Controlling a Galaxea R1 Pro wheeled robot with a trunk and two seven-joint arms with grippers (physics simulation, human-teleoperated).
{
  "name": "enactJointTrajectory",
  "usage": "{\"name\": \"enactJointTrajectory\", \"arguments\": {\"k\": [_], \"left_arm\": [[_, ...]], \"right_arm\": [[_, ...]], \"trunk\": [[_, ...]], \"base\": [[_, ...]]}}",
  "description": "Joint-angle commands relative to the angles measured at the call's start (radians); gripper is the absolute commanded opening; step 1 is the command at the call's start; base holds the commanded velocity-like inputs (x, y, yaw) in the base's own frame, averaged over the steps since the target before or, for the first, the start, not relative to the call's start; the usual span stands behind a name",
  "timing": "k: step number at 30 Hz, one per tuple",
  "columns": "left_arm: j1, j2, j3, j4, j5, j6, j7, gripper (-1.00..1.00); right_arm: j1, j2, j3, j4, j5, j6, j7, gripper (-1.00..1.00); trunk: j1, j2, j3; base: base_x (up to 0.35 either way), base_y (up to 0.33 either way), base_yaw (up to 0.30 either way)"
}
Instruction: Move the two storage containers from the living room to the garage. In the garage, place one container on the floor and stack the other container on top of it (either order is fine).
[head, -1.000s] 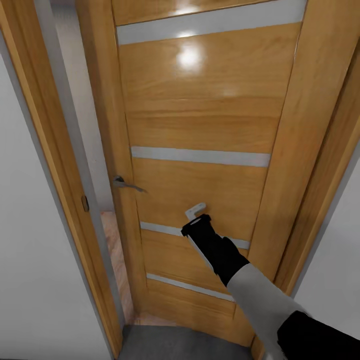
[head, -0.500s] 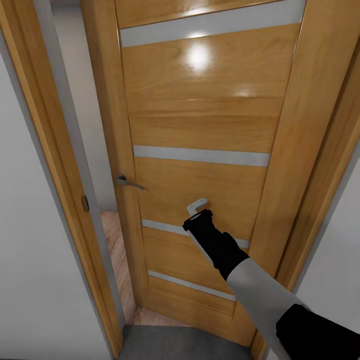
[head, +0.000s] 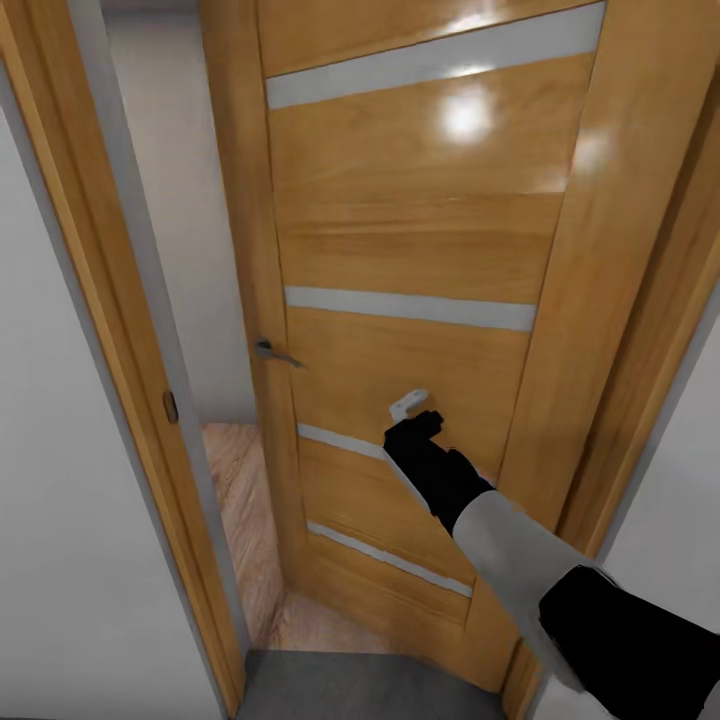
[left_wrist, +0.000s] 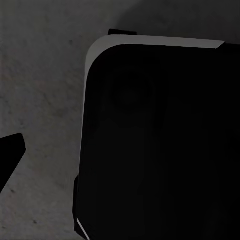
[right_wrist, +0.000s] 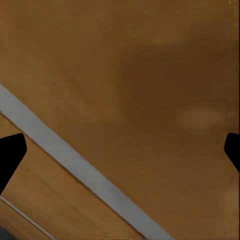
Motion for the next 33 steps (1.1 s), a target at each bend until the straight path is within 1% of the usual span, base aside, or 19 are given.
{"name": "enactJointTrajectory", "arguments": {"k": [1, 3, 5, 15, 19, 21, 23, 25, 33], "left_arm": [[0.000, 0.000, 0.000, 0.000, 0.009, -0.002, 0.000, 1.00], [0.000, 0.000, 0.000, 0.000, 0.009, -0.002, 0.000, 1.00], [0.000, 0.000, 0.000, 0.000, 0.009, -0.002, 0.000, 1.00], [0.000, 0.000, 0.000, 0.000, 0.009, -0.002, 0.000, 1.00], [0.000, 0.000, 0.000, 0.000, 0.009, -0.002, 0.000, 1.00], [0.000, 0.000, 0.000, 0.000, 0.008, -0.002, 0.000, 1.00], [0.000, 0.000, 0.000, 0.000, 0.008, -0.002, 0.000, 1.00], [0.000, 0.000, 0.000, 0.000, 0.009, -0.002, 0.001, 1.00], [0.000, -0.002, 0.000, 0.000, 0.009, -0.001, 0.000, 1.00]], "right_arm": [[-0.018, 0.000, 0.002, 0.038, 0.014, -0.007, -0.009, 1.00], [-0.038, 0.000, 0.002, 0.088, 0.013, -0.034, -0.013, 1.00], [-0.046, 0.000, 0.002, 0.110, 0.012, -0.045, -0.015, 1.00], [-0.052, 0.000, 0.002, 0.125, 0.016, -0.053, -0.017, 1.00], [-0.052, 0.000, 0.001, 0.106, 0.017, -0.044, -0.016, 1.00], [-0.052, 0.000, 0.000, 0.072, 0.016, -0.039, -0.014, 1.00], [-0.052, 0.000, -0.002, 0.013, 0.012, -0.037, -0.007, 1.00], [-0.052, 0.000, -0.002, -0.016, 0.010, -0.036, 0.001, 1.00], [-0.052, 0.000, 0.002, -0.038, 0.009, -0.037, 0.015, 1.00]], "trunk": [[0.000, -0.001, -0.001], [0.000, -0.001, -0.001], [0.000, -0.001, -0.001], [0.000, -0.001, -0.001], [0.000, -0.001, -0.001], [0.000, -0.001, -0.001], [0.000, -0.001, -0.001], [0.000, -0.001, -0.001], [0.000, -0.001, -0.001]], "base": [[0.000, 0.000, 0.000], [0.000, 0.000, 0.000], [0.000, 0.000, 0.000], [0.000, 0.000, 0.000], [0.000, 0.000, 0.000], [0.000, 0.000, 0.000], [0.000, 0.000, 0.000], [0.000, 0.000, 0.000], [0.027, 0.000, 0.000]]}}
